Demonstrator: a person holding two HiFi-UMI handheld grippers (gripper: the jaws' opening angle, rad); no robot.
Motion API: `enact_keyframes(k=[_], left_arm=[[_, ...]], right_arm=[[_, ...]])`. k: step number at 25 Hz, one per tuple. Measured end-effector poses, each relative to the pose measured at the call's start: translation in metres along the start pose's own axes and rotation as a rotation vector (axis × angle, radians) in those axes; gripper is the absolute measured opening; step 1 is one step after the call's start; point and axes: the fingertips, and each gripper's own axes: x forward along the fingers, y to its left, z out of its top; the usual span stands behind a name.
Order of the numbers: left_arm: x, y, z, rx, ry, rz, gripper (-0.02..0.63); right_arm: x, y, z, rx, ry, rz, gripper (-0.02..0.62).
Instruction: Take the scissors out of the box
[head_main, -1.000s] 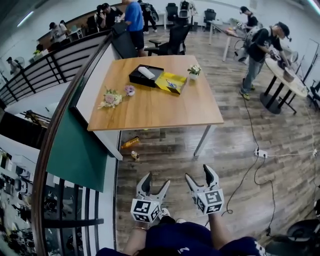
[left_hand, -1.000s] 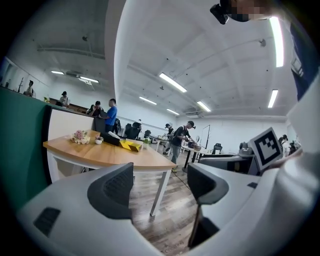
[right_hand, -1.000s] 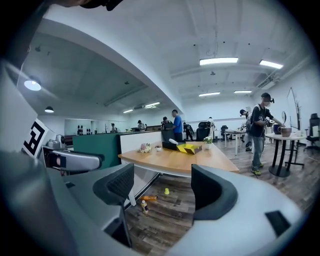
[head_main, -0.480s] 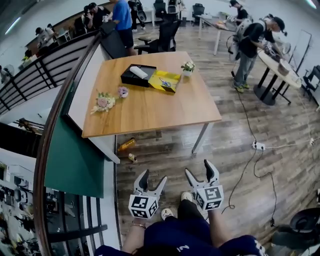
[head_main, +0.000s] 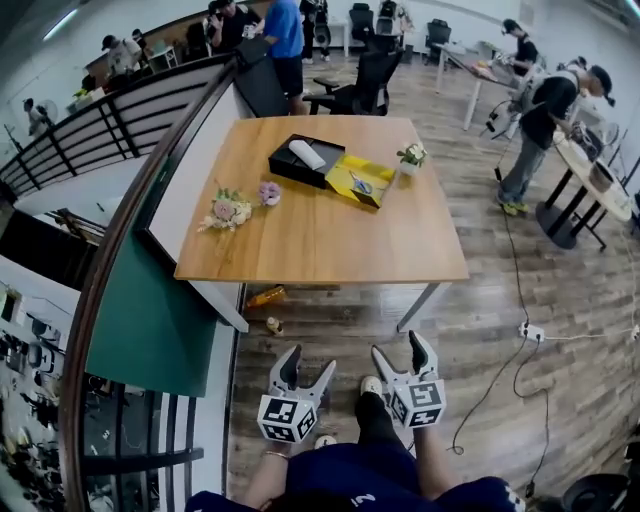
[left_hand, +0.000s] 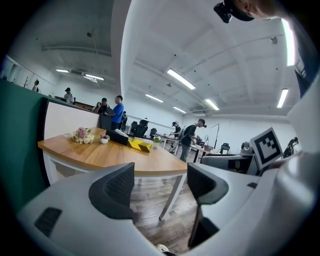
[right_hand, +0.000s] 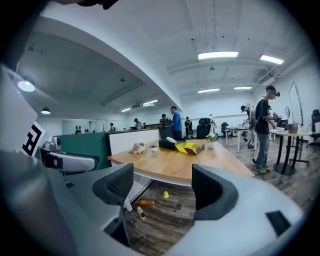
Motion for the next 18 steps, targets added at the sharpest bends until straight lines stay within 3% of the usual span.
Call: enact_keyframes(k=[7, 18], left_arm=[[0.067, 0.017, 0.023, -0.006, -0.002, 0.091, 0.319], [0.169, 0.007, 0.040, -0.015, -0.015, 0.163, 0.319]], right_arm=[[0.075, -0.052, 0.021, -0.035, 0.028, 0.079, 0.357], [0.147, -0.133, 0.041, -0.056, 0.050, 0.164, 0.349]])
